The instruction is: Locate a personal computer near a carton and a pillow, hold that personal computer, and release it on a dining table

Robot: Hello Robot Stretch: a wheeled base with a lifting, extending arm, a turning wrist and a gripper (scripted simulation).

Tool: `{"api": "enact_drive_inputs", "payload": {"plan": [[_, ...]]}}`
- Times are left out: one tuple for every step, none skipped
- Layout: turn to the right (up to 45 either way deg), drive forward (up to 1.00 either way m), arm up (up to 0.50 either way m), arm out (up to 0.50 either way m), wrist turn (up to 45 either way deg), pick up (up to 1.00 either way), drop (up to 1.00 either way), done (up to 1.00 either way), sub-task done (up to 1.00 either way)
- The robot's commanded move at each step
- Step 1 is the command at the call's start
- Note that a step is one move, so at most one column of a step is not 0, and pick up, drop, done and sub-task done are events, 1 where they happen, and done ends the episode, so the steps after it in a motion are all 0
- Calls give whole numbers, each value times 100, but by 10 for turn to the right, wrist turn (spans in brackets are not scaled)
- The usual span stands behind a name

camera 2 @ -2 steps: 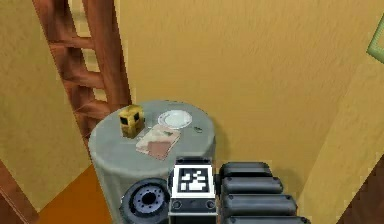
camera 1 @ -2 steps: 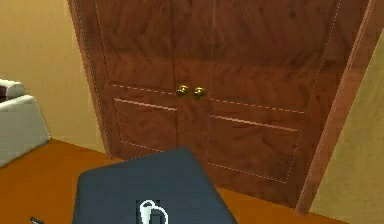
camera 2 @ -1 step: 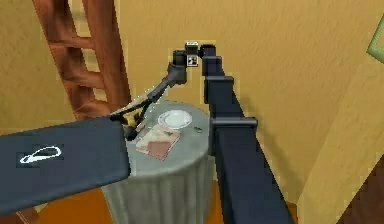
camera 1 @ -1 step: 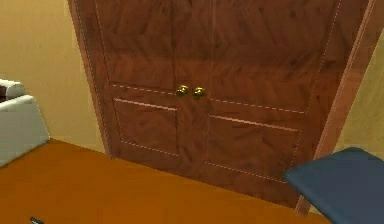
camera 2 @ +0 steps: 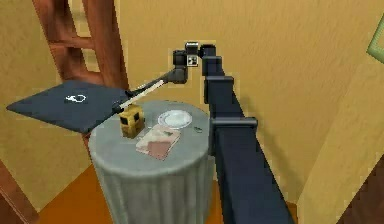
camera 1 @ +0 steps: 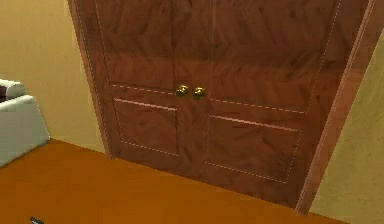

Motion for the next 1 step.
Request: {"api": "enact_drive_inputs", "payload": {"plan": [[0,0,0,0,360,0,0,0,0]]}}
